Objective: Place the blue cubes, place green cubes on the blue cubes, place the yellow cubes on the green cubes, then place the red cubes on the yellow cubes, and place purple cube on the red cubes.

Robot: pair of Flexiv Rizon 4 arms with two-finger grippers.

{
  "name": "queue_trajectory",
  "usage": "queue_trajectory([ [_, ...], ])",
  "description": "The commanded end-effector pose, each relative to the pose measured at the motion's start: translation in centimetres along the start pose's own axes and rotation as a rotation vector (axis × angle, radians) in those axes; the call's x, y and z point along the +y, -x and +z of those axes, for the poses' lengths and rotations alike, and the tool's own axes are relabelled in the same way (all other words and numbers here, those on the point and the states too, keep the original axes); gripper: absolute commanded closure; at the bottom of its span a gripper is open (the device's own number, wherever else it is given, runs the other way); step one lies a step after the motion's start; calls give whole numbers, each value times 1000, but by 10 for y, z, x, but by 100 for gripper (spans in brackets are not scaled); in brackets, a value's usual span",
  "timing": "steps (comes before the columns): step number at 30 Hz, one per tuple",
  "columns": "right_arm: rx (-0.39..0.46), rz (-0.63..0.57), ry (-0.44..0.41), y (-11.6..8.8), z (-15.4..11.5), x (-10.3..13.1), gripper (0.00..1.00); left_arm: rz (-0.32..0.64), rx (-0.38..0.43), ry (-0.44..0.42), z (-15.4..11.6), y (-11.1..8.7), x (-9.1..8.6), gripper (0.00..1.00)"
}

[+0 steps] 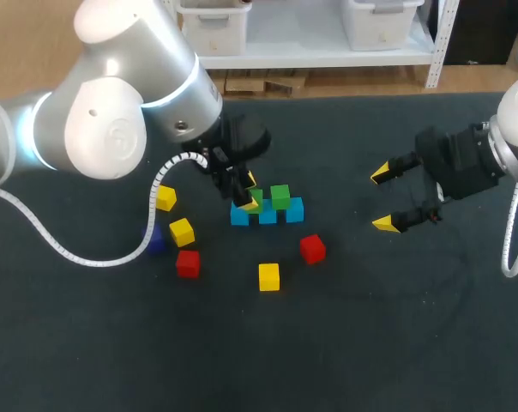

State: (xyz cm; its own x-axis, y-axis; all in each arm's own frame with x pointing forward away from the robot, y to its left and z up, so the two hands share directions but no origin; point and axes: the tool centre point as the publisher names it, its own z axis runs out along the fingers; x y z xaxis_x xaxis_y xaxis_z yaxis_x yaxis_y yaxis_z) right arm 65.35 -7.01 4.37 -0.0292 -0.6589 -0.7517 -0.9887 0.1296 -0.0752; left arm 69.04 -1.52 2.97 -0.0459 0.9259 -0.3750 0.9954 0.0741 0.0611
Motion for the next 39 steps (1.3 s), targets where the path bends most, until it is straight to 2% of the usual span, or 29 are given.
queue_trajectory([
  [1,-3,-1,-1,-1,0,0,0,1,1,-3,1,1,2,54],
  [22,-3,-1,-1,-1,0,0,0,0,5,-8,4,0,5,54],
  [26,-3,-1,-1,-1,0,0,0,-2,7,-7,3,0,5,51],
  [27,-3,-1,-1,-1,0,0,0,-4,5,-6,2,0,5,45],
  [28,-3,-1,-1,-1,0,0,0,-5,13,-6,0,1,4,33],
  [30,-3,-1,-1,-1,0,0,0,-1,11,-2,-8,3,0,0],
  [39,-3,-1,-1,-1,0,0,0,1,-14,17,-47,3,-24,0],
])
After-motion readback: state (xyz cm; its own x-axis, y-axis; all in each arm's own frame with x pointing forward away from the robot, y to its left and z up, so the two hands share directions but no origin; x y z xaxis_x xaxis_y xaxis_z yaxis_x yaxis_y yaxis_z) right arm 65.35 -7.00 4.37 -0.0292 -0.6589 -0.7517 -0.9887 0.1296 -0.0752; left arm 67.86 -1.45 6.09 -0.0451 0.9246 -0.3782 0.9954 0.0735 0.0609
